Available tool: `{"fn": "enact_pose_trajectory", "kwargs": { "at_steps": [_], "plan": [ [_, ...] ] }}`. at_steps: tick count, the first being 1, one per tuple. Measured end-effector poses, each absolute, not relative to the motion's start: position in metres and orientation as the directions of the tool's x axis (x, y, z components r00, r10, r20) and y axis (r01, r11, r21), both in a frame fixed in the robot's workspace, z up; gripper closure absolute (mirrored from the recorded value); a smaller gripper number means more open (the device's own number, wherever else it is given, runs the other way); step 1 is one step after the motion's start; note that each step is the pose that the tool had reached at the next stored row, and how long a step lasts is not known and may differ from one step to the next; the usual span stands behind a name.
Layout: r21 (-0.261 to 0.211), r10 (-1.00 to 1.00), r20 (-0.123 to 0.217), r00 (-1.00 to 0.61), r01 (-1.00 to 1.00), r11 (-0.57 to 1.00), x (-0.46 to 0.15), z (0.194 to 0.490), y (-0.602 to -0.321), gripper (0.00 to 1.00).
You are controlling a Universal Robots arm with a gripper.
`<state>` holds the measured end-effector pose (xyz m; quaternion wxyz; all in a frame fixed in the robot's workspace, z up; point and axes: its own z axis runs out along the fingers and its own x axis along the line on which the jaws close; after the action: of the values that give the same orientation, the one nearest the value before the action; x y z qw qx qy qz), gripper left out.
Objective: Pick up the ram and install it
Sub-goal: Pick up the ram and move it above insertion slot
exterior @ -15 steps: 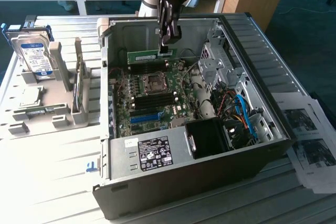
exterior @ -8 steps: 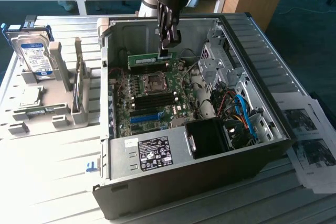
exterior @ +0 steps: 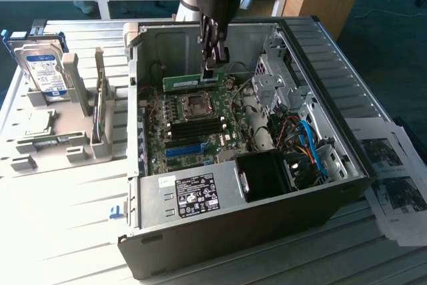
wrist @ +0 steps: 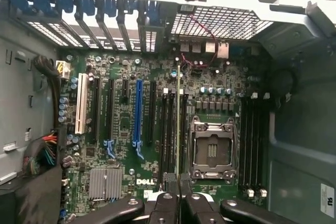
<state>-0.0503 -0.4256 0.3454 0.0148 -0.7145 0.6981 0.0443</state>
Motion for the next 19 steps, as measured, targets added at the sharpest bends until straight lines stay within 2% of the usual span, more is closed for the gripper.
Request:
{"fn": "enact_pose_trajectory", "kwargs": {
  "at_steps": [8, 19],
  "plan": [
    [0.041, -0.996, -0.084, 0.021, -0.999, -0.025, -0.0498, 0.3373, -0.4255, 0.88],
    [0.042, -0.996, -0.084, 0.021, -0.999, -0.025, -0.0497, 0.3411, -0.4256, 0.88]
  ]
}}
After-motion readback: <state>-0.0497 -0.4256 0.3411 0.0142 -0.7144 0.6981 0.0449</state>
